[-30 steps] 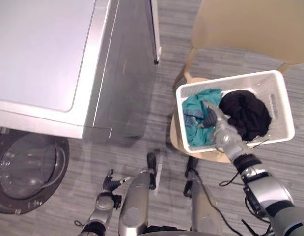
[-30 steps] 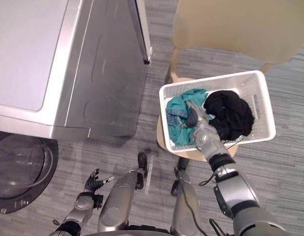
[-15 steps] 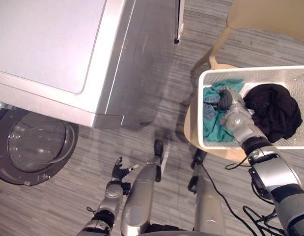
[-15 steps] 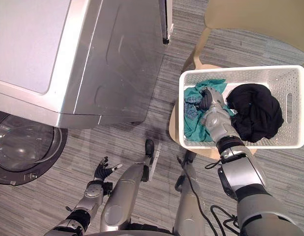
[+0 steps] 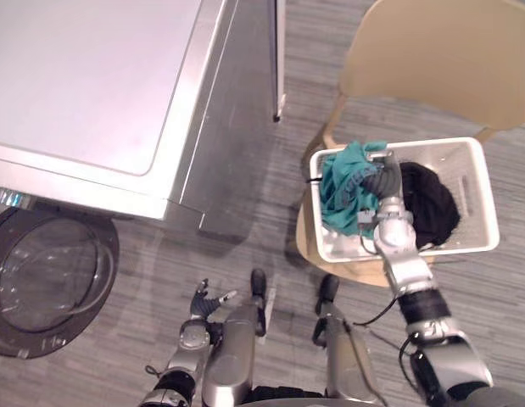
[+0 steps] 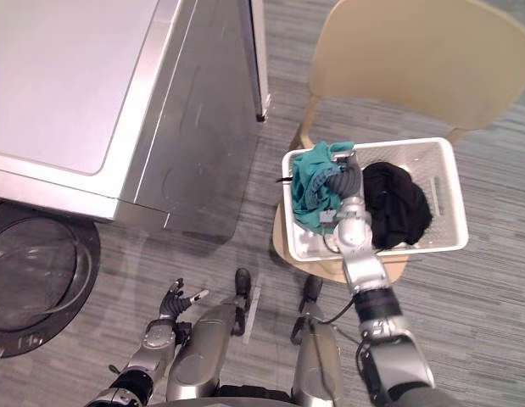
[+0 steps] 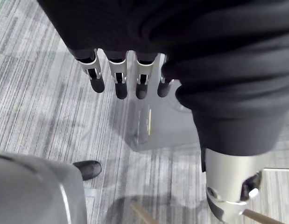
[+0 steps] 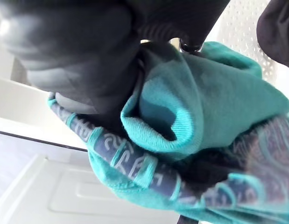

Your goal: Pick up the laundry basket with both hands and put the clothes into the washing machine.

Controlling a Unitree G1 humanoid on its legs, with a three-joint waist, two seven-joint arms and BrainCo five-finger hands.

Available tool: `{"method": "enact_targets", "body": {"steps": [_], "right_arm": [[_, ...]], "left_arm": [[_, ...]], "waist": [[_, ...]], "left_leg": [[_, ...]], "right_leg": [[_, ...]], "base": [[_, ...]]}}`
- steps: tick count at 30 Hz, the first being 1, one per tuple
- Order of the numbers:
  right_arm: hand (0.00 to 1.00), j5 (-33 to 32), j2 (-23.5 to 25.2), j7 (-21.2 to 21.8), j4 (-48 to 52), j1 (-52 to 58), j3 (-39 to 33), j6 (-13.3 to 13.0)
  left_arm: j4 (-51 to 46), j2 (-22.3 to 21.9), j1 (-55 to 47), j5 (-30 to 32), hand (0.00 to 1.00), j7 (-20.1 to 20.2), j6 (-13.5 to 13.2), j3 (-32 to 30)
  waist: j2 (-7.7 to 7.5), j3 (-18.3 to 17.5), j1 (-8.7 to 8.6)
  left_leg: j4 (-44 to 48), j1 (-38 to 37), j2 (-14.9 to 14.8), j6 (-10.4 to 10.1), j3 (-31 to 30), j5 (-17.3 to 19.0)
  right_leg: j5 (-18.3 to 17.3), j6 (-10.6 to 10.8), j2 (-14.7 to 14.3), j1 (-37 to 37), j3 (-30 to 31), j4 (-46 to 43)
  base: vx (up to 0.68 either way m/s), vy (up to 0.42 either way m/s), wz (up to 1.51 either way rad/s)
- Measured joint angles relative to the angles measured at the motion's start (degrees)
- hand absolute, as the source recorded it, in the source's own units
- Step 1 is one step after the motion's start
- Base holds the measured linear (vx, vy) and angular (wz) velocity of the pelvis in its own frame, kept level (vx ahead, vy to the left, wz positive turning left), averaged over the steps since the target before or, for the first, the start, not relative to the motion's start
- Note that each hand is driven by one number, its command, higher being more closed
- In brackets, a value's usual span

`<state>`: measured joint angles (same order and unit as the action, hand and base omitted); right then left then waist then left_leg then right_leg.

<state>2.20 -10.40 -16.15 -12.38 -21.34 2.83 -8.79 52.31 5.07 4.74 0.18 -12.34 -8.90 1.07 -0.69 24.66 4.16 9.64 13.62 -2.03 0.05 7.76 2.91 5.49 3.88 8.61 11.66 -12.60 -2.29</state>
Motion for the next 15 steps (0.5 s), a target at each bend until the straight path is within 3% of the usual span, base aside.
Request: {"method": "enact_targets", "body": {"steps": [2, 7, 9, 12, 13, 14, 15], "right_arm": [[1.0, -2.6, 2.8, 1.4, 3.2, 3.8, 0.0, -0.6], [1.0, -16.7, 8.4, 5.5, 12.5, 9.6, 1.4, -4.7], [1.0, -24.2, 10.2, 7.9, 16.0, 9.9, 4.5, -7.5], [1.0, -30.1, 11.8, 10.5, 17.9, 9.8, 7.1, -9.3], [1.0, -31.0, 12.2, 10.7, 18.1, 9.8, 7.3, -9.5], [1.0, -32.1, 12.5, 11.0, 18.6, 9.9, 7.6, -10.4], [1.0, -32.4, 12.5, 11.1, 19.0, 9.9, 7.8, -11.0]], "left_arm": [[0.1, 0.0, -1.5, 0.5, 0.0, 0.1, 0.3, -1.0], [1.3, -0.2, -4.4, 0.6, 0.0, 1.0, 1.0, -1.5], [1.6, -0.3, -5.1, 0.5, 0.0, 0.9, 1.0, -1.5], [1.5, -0.4, -4.8, 0.3, 0.0, 0.9, 0.9, -1.5], [1.6, -0.3, -4.8, 0.3, 0.0, 0.9, 0.8, -1.5], [1.2, -0.2, -4.7, -0.2, 0.0, 0.9, 0.7, -1.5], [0.4, 0.0, -4.9, -0.8, 0.0, 0.8, 0.5, -1.8]], "waist": [[-0.95, -2.2, -0.32], [-1.88, -8.3, -0.33], [-2.16, -9.2, -0.27], [-2.16, -9.4, -0.67], [-2.13, -9.4, -0.74], [-2.35, -9.5, -1.44], [-2.8, -9.8, -1.6]], "left_leg": [[-0.8, -2.0, 0.0, -0.1, 0.6, 0.3], [-2.0, -6.5, -0.1, -0.1, 2.5, 1.0], [-2.1, -8.7, -0.2, -0.2, 3.2, 1.1], [1.4, -8.4, -1.0, 0.1, 1.7, 1.4], [1.8, -8.2, -1.4, 0.4, 1.2, 1.6], [2.5, -8.4, -1.2, 0.8, -1.5, 1.8], [2.7, -8.1, -0.9, 0.8, -3.8, 1.8]], "right_leg": [[0.0, 0.0, -0.1, -1.6, 0.5, 0.8], [-0.1, 0.4, -0.4, -5.2, 2.3, 2.4], [-0.2, 0.5, -0.4, -6.6, 3.2, 1.9], [-1.5, 1.6, -0.4, -5.9, 4.0, -3.7], [-4.6, 1.5, -0.1, -5.1, 5.1, -8.4], [-12.5, 0.0, 0.6, -3.5, 6.7, -22.8], [-15.7, 1.6, 0.7, -3.7, 8.0, -31.7]], "base": [[0.08, 0.018, -0.15], [0.09, 0.014, -0.21], [0.06, 0.008, -0.22], [-0.02, 0.007, 0.1], [-0.05, -0.014, 0.91], [-0.03, -0.035, 1.37], [-0.03, -0.063, 1.53]]}}
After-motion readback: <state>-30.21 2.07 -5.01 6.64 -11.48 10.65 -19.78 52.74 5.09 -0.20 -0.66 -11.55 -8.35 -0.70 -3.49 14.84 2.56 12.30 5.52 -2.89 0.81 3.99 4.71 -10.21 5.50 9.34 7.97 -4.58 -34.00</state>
